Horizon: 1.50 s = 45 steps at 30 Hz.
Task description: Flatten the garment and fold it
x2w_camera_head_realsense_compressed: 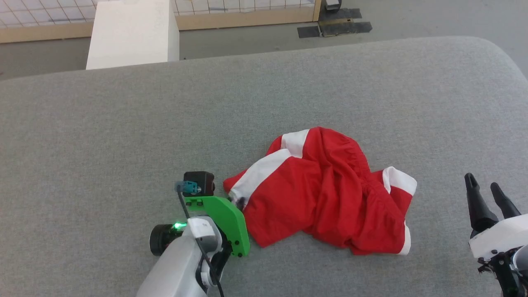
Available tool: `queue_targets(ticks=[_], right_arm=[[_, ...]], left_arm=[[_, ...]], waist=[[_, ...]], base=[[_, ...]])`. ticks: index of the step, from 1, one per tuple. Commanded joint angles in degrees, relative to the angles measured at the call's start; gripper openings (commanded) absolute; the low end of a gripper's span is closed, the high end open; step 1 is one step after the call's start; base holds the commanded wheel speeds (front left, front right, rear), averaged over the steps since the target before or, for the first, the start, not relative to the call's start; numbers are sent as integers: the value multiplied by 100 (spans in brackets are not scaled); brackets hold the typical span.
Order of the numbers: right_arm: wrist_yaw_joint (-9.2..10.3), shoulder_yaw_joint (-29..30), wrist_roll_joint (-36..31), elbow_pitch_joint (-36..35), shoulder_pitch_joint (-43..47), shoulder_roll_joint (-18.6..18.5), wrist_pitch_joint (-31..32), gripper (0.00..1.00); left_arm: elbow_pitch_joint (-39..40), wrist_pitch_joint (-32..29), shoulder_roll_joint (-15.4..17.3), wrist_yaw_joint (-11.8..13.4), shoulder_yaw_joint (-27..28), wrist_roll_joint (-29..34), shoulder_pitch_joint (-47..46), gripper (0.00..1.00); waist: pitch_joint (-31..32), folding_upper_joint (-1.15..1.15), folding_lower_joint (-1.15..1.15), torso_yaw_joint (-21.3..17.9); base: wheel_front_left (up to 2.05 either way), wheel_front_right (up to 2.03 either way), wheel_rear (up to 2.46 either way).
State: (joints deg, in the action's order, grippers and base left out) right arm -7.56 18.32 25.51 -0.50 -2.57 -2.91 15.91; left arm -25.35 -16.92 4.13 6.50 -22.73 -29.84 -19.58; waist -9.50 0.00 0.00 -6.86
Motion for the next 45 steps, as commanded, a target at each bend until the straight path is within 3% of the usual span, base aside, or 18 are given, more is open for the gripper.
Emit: queue_targets(ticks=[1, 6, 10, 15, 20, 21, 22, 23, 28, 31, 34, 39, 45], right_arm=[[8, -23, 13, 26, -101, 2, -36, 100], [8, -31, -20, 39, -145, 3, -41, 100], [8, 18, -54, 1, -140, 3, -28, 100], [8, -83, -64, -43, -174, 3, 26, 100], [8, -278, -76, -51, -281, 3, 51, 100], [8, -323, -93, -54, -301, 3, 60, 100], [8, -367, -109, -53, -316, 3, 77, 100], [8, -427, -132, -59, -337, 3, 99, 100], [8, -806, -275, -91, -574, 3, 252, 100], [8, -1274, -671, 117, -873, 3, 744, 100], [8, -1694, -1217, 447, -1265, 3, 1387, 100], [8, -2096, -1983, 1291, -1874, 3, 2116, 100], [8, -2213, -2286, 2287, -2209, 3, 2035, 100]], left_arm=[[-33, 68, 4, -58, 36, -72, -46, 0], [437, 239, -25, -133, 268, -451, 136, 0], [1219, 315, -52, -99, 864, -1182, 388, 0], [1278, 397, 362, 378, 1518, -1226, 429, 0], [702, 505, 434, 668, 1844, -1296, 352, 0], [589, 565, 398, 696, 1934, -1367, 331, 42], [488, 576, 434, 712, 1921, -1325, 327, 95], [434, 656, 431, 692, 1943, -1326, 306, 100], [653, 1379, 410, 473, 1999, -1192, 314, 100], [1099, 2329, 599, 316, 1801, -559, 493, 100], [1343, 2835, 700, 284, 1506, -26, 753, 100], [1603, 3071, 548, 406, 1297, 310, 1089, 100], [1684, 3104, 397, 411, 1225, 273, 1201, 100]], waist=[[-18, 0, 0, 21], [16, 0, 0, 85], [35, 0, 0, 224], [7, 0, 0, 397], [-51, 0, 0, 478], [-60, 0, 0, 495], [-64, 0, 0, 506], [-70, 0, 0, 521], [-60, 0, 0, 583], [-57, 0, 0, 586], [-73, 0, 0, 635], [-139, 0, 0, 840], [-211, 0, 0, 971]], base=[[0, 0, 0], [0, 0, 0], [0, 0, 0], [0, 0, 0], [0, 0, 0], [0, 0, 0], [0, 0, 0], [0, 0, 0], [0, 0, 0], [0, 0, 0], [0, 0, 0], [0, 0, 0], [0, 0, 0]])
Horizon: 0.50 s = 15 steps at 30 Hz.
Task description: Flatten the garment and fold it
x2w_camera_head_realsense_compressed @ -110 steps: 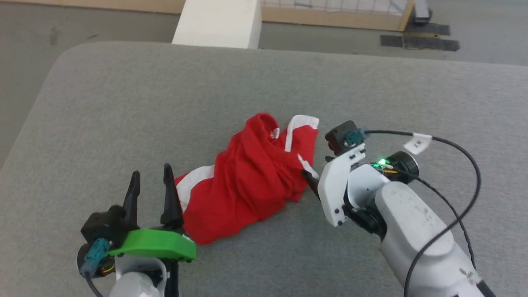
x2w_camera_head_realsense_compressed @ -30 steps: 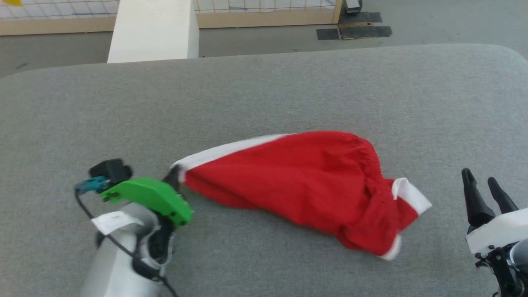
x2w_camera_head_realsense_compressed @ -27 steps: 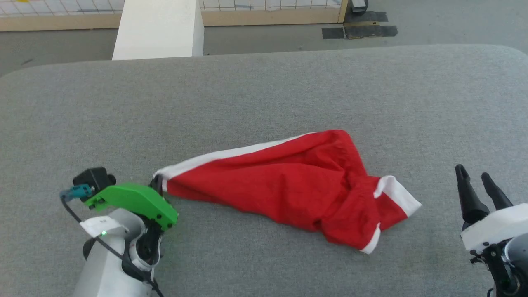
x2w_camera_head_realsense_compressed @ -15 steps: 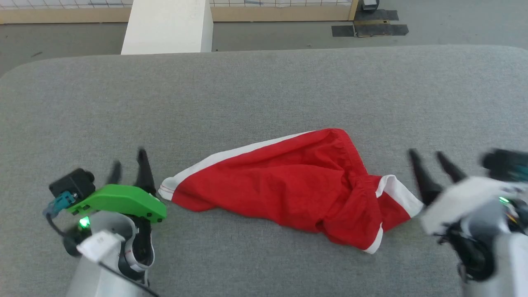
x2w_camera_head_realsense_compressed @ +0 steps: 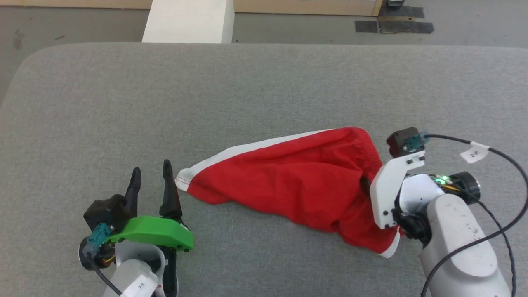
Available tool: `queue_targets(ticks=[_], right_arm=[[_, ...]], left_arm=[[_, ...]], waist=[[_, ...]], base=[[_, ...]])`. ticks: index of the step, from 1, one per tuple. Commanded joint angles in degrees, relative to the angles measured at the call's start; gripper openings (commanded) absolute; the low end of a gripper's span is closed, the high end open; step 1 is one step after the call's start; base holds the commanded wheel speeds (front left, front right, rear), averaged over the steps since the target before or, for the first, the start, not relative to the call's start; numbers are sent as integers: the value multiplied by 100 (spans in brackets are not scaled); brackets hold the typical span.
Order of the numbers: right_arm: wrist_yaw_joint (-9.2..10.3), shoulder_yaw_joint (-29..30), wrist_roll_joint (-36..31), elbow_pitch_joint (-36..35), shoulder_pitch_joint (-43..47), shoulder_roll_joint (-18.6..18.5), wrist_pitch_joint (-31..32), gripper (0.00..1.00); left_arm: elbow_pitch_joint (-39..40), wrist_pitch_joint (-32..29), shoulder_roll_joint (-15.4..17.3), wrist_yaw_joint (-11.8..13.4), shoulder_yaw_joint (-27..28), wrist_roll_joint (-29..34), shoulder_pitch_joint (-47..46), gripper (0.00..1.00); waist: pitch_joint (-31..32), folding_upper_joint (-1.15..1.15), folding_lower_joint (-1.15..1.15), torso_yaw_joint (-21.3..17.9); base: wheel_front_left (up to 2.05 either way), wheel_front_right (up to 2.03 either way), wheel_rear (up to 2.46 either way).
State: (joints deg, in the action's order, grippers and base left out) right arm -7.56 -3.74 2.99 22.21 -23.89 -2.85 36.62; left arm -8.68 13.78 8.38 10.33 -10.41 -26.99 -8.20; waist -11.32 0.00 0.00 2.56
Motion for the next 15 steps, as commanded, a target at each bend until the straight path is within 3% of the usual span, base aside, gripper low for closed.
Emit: queue_targets(ticks=[1, 4, 5, 6, 7, 11, 15], right_arm=[[8, -57, -31, 168, -108, -3, -113, 100], [8, -184, 55, 497, -176, -3, -321, 100], [8, -207, 101, 592, -205, -3, -400, 45], [8, -215, 167, 636, -230, -3, -492, 13], [8, -212, 186, 665, -257, -3, -582, 0], [8, 113, 209, 551, -259, -3, -970, 0], [8, 624, 303, -106, 104, -3, -1207, 0]], left_arm=[[20, 33, -41, 25, -12, -32, 68, 100], [6, 4, -66, 26, -17, -84, 70, 100], [1, -4, -68, 24, -16, -101, 69, 100], [-3, -13, -64, 22, -14, -111, 67, 100], [-5, -21, -57, 21, -9, -121, 63, 100], [-14, -47, -24, 15, 2, -158, 69, 100], [-22, -66, 1, 29, 18, -189, 105, 100]], waist=[[-38, 0, 0, 41], [-41, 0, 0, 66], [-37, 0, 0, 70], [-31, 0, 0, 71], [-22, 0, 0, 67], [76, 0, 0, 51], [200, 0, 0, -3]], base=[[0, 0, 0], [0, 0, 0], [0, 0, 0], [0, 0, 0], [0, 0, 0], [0, 0, 0], [0, 0, 0]])
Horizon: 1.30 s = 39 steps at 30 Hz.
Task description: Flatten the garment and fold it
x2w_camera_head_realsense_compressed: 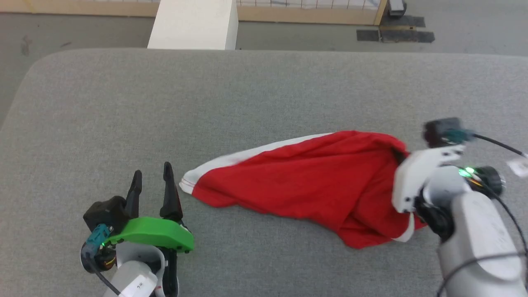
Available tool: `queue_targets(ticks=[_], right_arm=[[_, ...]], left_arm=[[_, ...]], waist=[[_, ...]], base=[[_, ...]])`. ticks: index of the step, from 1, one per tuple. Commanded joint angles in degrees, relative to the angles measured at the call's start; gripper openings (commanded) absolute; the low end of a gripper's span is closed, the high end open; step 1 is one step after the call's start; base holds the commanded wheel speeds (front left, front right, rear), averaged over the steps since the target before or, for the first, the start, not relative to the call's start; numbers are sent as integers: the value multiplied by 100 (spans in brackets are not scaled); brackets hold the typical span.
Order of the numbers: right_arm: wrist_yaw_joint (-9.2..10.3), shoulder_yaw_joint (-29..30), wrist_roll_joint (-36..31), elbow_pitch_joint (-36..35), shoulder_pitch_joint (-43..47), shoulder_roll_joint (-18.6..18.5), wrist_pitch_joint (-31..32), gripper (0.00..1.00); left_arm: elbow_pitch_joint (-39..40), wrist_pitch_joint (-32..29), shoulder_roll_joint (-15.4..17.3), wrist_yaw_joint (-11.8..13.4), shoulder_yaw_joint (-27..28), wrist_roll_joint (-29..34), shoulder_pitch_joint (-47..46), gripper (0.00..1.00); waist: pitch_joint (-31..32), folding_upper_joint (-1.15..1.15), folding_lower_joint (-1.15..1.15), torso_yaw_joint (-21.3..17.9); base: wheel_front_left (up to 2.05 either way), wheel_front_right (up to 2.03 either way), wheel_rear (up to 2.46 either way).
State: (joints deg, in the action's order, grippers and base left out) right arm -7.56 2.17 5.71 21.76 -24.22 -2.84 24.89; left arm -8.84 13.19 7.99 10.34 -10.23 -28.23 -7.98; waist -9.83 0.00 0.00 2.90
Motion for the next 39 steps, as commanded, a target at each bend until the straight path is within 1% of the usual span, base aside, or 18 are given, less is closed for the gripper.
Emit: queue_targets(ticks=[1, 5, 8, 12, 15, 16, 17, 20, 22, 26, 29, 30, 32, 35, 39], right_arm=[[8, 146, 51, -277, 282, -4, -46, 0], [8, 482, 275, -1321, 1179, -4, 202, 0], [8, 443, 611, -1965, 1974, -4, 604, 0], [8, 94, 1154, -2331, 2675, -4, 996, 0], [8, -126, 1452, -2382, 2867, -4, 1107, 0], [8, -155, 1489, -2375, 2882, -4, 1119, 22], [8, -191, 1520, -2363, 2891, -4, 1154, 100], [8, -47, 1848, -2471, 2825, -4, 1025, 100], [8, 202, 2133, -2639, 2719, -4, 870, 100], [8, 778, 2137, -2970, 2338, -4, 732, 100], [8, 939, 1691, -3020, 1928, -4, 900, 100], [8, 940, 1603, -2968, 1778, -4, 962, 100], [8, 821, 1165, -2724, 1410, -4, 1152, 100], [8, 572, 551, -2134, 939, -103, 1367, 100], [8, 268, 90, -1282, 539, -200, 1576, 100]], left_arm=[[-6, -9, 36, 31, 3, -76, 93, 100], [27, -24, 17, 27, 5, -143, 154, 100], [34, -56, 23, 26, 2, -179, 197, 100], [35, -147, 48, 49, 24, -239, 235, 100], [20, -211, 67, 56, 15, -261, 216, 100], [17, -225, 69, 60, 14, -268, 210, 100], [12, -242, 70, 64, 9, -273, 199, 100], [-11, -273, 60, 64, -21, -283, 164, 100], [-31, -281, 53, 58, -30, -301, 154, 100], [-59, -272, 63, 52, -28, -329, 177, 100], [-58, -263, 72, 58, -23, -342, 178, 100], [-56, -261, 76, 60, -23, -342, 168, 100], [-48, -261, 86, 64, -24, -342, 135, 100], [-43, -270, 92, 52, -59, -326, 42, 100], [-58, -273, 68, 19, -119, -319, -99, 100]], waist=[[79, 0, 0, -53], [134, 0, 0, -154], [135, 0, 0, -254], [112, 0, 0, -381], [105, 0, 0, -436], [102, 0, 0, -444], [101, 0, 0, -445], [109, 0, 0, -410], [120, 0, 0, -376], [107, 0, 0, -310], [46, 0, 0, -271], [22, 0, 0, -263], [-49, 0, 0, -254], [-157, 0, 0, -208], [-285, 0, 0, -126]], base=[[0, 0, 0], [0, 0, 0], [0, 0, 0], [0, 0, 0], [0, 0, 0], [0, 0, 0], [0, 0, 0], [0, 0, 0], [0, 0, 0], [0, 0, 0], [0, 0, 0], [0, 0, 0], [0, 0, 0], [0, 0, 0], [0, 0, 0]])
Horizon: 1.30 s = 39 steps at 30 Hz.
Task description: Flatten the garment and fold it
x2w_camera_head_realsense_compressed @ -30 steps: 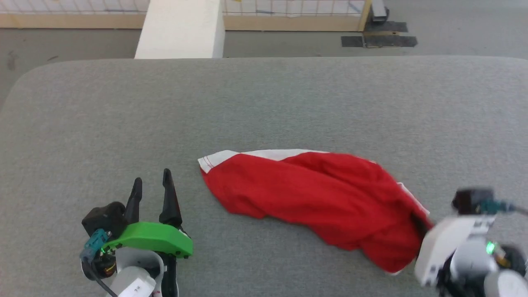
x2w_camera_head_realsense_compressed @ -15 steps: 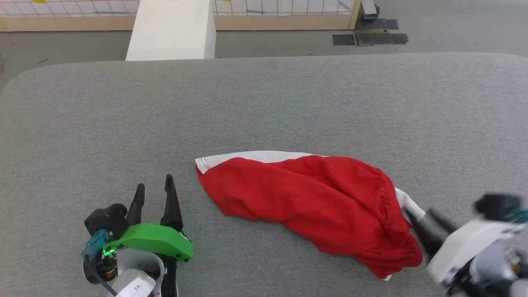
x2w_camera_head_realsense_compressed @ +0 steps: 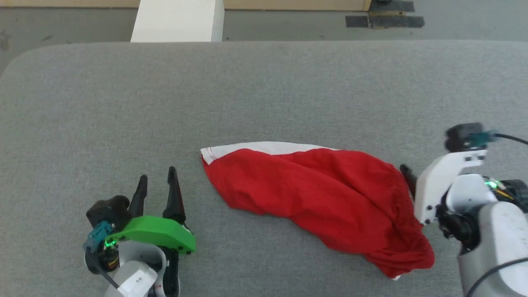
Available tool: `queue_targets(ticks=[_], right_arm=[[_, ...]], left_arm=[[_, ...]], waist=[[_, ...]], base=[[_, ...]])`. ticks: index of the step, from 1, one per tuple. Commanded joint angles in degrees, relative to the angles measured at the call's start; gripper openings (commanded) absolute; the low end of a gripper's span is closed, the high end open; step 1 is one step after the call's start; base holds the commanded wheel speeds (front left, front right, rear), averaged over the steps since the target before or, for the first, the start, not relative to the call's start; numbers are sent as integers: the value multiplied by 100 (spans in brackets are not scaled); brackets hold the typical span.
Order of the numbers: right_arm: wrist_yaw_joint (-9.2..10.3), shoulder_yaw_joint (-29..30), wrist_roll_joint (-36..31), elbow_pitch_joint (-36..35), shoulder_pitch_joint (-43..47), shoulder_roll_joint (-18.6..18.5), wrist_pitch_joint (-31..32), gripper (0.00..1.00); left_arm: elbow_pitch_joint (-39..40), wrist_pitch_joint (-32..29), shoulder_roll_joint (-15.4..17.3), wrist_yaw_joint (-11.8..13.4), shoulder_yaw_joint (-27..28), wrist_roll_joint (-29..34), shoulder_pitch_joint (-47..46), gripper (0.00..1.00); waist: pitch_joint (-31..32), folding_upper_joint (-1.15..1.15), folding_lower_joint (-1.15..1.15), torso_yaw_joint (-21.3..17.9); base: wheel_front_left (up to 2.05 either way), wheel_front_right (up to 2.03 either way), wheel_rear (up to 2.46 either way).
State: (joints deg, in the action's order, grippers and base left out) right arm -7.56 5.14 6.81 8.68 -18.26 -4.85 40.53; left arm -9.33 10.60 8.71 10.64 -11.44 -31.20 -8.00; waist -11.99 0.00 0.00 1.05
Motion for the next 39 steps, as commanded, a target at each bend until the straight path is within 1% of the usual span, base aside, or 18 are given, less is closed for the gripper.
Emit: queue_targets(ticks=[1, 6, 10, 11, 12, 13, 15, 16, 19, 21, 23, 24, 25, 27, 29, 33, 37, 39], right_arm=[[8, -113, -62, 164, -120, -5, 20, 100], [8, -664, -89, 789, -308, -30, -34, 100], [8, -846, -4, 1114, -391, -61, -181, 100], [8, -847, 31, 1156, -413, -68, -239, 75], [8, -811, 75, 1184, -446, -82, -340, 22], [8, -772, 106, 1202, -468, -102, -405, 0], [8, -571, 206, 1225, -522, -152, -512, 0], [8, -213, 186, 1212, -605, -276, -624, 0], [8, 472, -54, 1214, -751, -467, -753, 0], [8, 747, -213, 1252, -797, -497, -772, 0], [8, 903, -308, 1317, -782, -489, -721, 0], [8, 950, -321, 1341, -764, -454, -709, 19], [8, 989, -309, 1355, -749, -412, -707, 100], [8, 1125, -247, 1305, -718, -301, -809, 100], [8, 1386, -114, 1136, -660, -167, -1040, 100], [8, 1938, 200, 585, -358, 96, -1531, 100], [8, 2095, 398, 91, 72, 186, -1708, 100], [8, 2051, 623, -14, 235, 192, -1731, 100]], left_arm=[[-14, -12, -11, -16, -8, -23, -125, 100], [-89, 7, -34, -33, -42, -40, -189, 100], [-153, 20, -38, -49, -61, -56, -202, 100], [-167, 21, -37, -53, -65, -60, -202, 100], [-181, 22, -35, -56, -68, -66, -202, 100], [-192, 22, -35, -57, -72, -69, -203, 100], [-210, 25, -34, -56, -79, -74, -203, 100], [-216, 24, -33, -56, -90, -79, -203, 100], [-222, 17, -33, -63, -116, -86, -203, 100], [-232, 13, -29, -64, -128, -91, -187, 100], [-241, -9, -27, -69, -149, -102, -160, 100], [-247, -21, -24, -72, -159, -108, -148, 100], [-252, -27, -22, -74, -165, -113, -136, 100], [-249, -55, -20, -81, -183, -129, -122, 100], [-211, -87, -42, -116, -203, -174, -144, 100], [-39, -233, -103, -214, -296, -261, -346, 100], [9, -700, -172, -351, -579, -283, -865, 100], [-94, -1176, -267, -405, -769, -418, -1153, 100]], waist=[[-94, 0, 0, 75], [-169, 0, 0, 107], [-161, 0, 0, 119], [-154, 0, 0, 119], [-143, 0, 0, 117], [-133, 0, 0, 116], [-101, 0, 0, 107], [-79, 0, 0, 102], [-45, 0, 0, 104], [-9, 0, 0, 92], [11, 0, 0, 81], [26, 0, 0, 72], [46, 0, 0, 62], [80, 0, 0, 43], [132, 0, 0, 36], [226, 0, 0, -48], [227, 0, 0, -317], [190, 0, 0, -482]], base=[[0, 0, 0], [0, 0, 0], [0, 0, 0], [0, 0, 0], [0, 0, 0], [0, 0, 0], [0, 0, 0], [0, 0, 0], [0, 0, 0], [0, 0, 0], [0, 0, 0], [0, 0, 0], [0, 0, 0], [0, 0, 0], [0, 0, 0], [0, 0, 0], [0, 0, 0], [0, 0, 0]])
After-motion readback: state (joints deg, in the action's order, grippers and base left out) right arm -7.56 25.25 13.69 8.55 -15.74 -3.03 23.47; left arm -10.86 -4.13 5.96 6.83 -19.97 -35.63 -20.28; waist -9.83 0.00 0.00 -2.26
